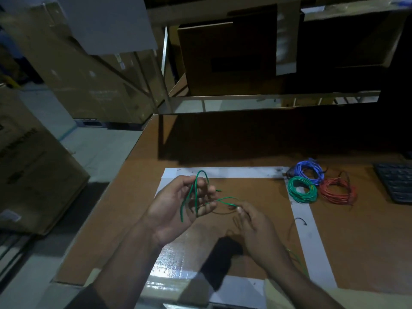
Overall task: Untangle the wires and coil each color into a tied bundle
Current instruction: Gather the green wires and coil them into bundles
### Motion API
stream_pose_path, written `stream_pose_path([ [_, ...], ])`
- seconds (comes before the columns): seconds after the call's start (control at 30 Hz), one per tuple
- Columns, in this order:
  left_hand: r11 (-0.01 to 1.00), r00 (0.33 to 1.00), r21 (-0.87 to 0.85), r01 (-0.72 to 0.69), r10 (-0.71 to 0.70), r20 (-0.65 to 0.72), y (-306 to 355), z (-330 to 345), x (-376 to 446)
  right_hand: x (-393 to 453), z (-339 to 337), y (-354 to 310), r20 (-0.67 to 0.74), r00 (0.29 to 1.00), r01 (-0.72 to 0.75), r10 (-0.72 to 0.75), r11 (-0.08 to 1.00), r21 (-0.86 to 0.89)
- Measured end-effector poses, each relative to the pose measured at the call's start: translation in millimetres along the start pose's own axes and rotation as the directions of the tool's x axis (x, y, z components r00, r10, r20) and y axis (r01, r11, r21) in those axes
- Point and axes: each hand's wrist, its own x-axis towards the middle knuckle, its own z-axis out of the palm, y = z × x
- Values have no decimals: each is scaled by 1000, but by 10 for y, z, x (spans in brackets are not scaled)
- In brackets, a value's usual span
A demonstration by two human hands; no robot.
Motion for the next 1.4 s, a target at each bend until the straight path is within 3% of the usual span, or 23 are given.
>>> stream_pose_path([
  [0.13, 989, 985, -121, 85, -65, 160, 77, -159, 95, 101, 60, -70, -37, 999, -33, 33, 999, -10],
  [0.3, 988, 944, -39, 152, -133, 303, 181, -345, 177, 211, 214, -158, -47, 999, -20, 15, 994, -104],
  [0.47, 985, 901, -96, 144, -90, 425, 363, -532, 258, 265, 361, -304, -28, 999, -35, 31, 983, -181],
  [0.67, 988, 955, -153, -20, 65, 290, 525, -494, 431, 163, 598, -469, 198, 977, -19, 76, 961, -276],
  [0.73, 993, 953, -64, -99, 113, 280, 494, -497, 538, 134, 595, -565, 292, 953, 23, 76, 946, -322],
  [0.83, 945, 952, 213, -250, 200, 230, 420, -550, 666, 76, 505, -736, 459, 882, 62, 108, 939, -340],
  [0.9, 788, 938, 510, -345, 299, 173, 362, -577, 699, 45, 406, -831, 529, 843, 66, 94, 959, -276],
  [0.97, 620, 922, 696, -361, 351, 165, 306, -624, 739, 14, 316, -916, 562, 826, 73, 54, 977, -201],
  [1.07, 535, 925, 768, -352, 327, 196, 242, -730, 798, 14, 206, -1012, 417, 908, 86, -52, 994, -63],
  [1.17, 534, 947, 783, -320, 207, 246, 193, -739, 753, 137, 99, -1001, 23, 987, 156, -156, 987, 32],
  [1.23, 607, 962, 751, -259, 91, 259, 160, -676, 673, 286, 36, -964, -151, 975, 172, -162, 983, 61],
  [1.4, 877, 916, 470, -101, -102, 389, 180, -533, 498, 607, -18, -808, -258, 956, 133, -139, 990, -39],
])
